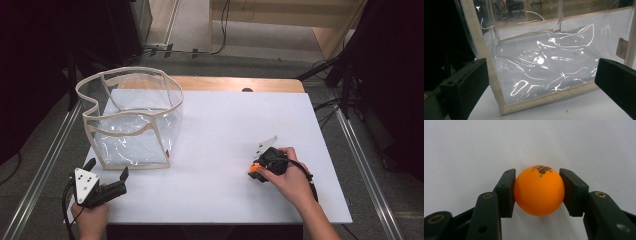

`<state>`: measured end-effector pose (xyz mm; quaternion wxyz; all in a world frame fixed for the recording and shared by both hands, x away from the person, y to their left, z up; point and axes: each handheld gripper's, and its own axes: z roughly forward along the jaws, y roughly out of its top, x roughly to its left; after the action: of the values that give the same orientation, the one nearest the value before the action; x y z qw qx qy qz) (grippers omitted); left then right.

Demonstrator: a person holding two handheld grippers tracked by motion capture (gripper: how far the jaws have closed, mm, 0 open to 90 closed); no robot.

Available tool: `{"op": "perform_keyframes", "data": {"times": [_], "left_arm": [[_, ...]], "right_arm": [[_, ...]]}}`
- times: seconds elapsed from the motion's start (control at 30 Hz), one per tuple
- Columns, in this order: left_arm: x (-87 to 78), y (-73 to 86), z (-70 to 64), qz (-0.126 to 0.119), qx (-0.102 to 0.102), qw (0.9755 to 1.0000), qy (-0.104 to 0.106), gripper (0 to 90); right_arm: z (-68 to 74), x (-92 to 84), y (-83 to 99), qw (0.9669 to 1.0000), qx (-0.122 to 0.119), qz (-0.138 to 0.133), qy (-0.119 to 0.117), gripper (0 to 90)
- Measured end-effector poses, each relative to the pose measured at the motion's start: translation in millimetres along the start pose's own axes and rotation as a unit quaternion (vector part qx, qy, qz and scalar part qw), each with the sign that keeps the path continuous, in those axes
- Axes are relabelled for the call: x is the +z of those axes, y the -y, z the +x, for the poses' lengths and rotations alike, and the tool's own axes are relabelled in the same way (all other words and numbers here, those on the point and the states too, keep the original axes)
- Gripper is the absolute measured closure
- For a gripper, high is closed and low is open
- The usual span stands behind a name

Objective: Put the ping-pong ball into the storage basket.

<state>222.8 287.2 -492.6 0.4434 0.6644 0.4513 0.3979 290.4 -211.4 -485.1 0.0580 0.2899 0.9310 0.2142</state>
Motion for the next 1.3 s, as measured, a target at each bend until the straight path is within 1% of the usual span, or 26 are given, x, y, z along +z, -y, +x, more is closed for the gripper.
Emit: {"op": "perform_keyframes", "data": {"times": [0.13,0.33,0.37,0.4,0.43,0.47,0.5,0.53,0.63,0.73,0.77,0.8,1.03,1.07,1.13,1.27,1.3], "left_arm": [[0.0,0.0,-0.3,0.000,0.000,1.0000,0.000,0.0],[0.1,0.0,0.0,0.000,-0.001,1.0000,0.000,0.0],[0.1,0.0,-0.1,0.000,-0.001,1.0000,0.000,0.0],[0.1,0.0,-0.2,0.000,-0.001,1.0000,0.000,0.0],[0.1,0.0,-0.2,0.000,0.000,1.0000,0.000,0.0],[0.1,0.0,-0.1,0.000,0.000,1.0000,0.000,0.0],[0.1,0.0,0.0,0.000,0.000,1.0000,0.000,0.0],[0.0,0.0,0.1,0.000,0.000,1.0000,0.000,0.0],[0.1,0.0,0.0,0.000,0.000,1.0000,0.000,0.0],[0.0,0.0,-0.3,0.001,0.001,1.0000,0.000,0.0],[0.0,0.0,-0.4,0.000,0.000,1.0000,0.000,0.0],[0.0,0.0,-0.4,0.001,0.001,1.0000,0.000,0.0],[0.0,0.0,-0.4,0.000,0.001,1.0000,0.000,0.0],[0.0,0.0,-0.4,0.001,0.001,1.0000,0.000,0.0],[0.0,0.0,-0.3,0.000,0.001,1.0000,0.000,0.0],[0.1,0.0,-0.2,0.000,0.001,1.0000,0.001,0.0],[0.0,0.0,-0.2,0.000,0.001,1.0000,0.001,0.0]], "right_arm": [[-0.7,-1.1,-2.2,1.0000,0.000,0.000,-0.006,47.7],[-1.8,-4.4,-7.3,0.9999,-0.008,0.000,-0.012,47.6],[-1.8,-5.1,-8.8,0.9999,-0.006,0.002,-0.011,47.7],[-2.0,-5.1,-9.6,0.9999,-0.009,0.002,-0.011,47.6],[-1.8,-5.4,-10.9,0.9998,-0.013,0.005,-0.011,47.7],[-1.0,-5.9,-12.0,0.9998,-0.010,0.010,-0.012,47.6],[-1.6,-5.1,-12.9,0.9998,-0.016,0.008,-0.011,47.7],[-0.9,-5.0,-13.7,0.9998,-0.012,0.010,-0.012,47.7],[-1.0,-4.5,-16.5,0.9997,-0.018,0.010,-0.015,47.6],[-0.2,-3.9,-19.4,0.9997,-0.018,0.006,-0.018,47.7],[0.7,-3.9,-20.7,0.9997,-0.014,0.007,-0.018,47.7],[0.4,-3.3,-21.8,0.9996,-0.020,0.005,-0.019,47.7],[3.2,-0.2,-29.3,0.9994,-0.025,0.005,-0.025,47.7],[4.1,0.1,-30.2,0.9994,-0.022,0.006,-0.028,47.7],[4.1,1.2,-32.0,0.9992,-0.027,0.004,-0.028,47.7],[5.7,2.1,-35.7,0.9991,-0.025,0.003,-0.033,47.6],[5.1,2.6,-36.6,0.9990,-0.030,0.001,-0.032,47.6]]}}
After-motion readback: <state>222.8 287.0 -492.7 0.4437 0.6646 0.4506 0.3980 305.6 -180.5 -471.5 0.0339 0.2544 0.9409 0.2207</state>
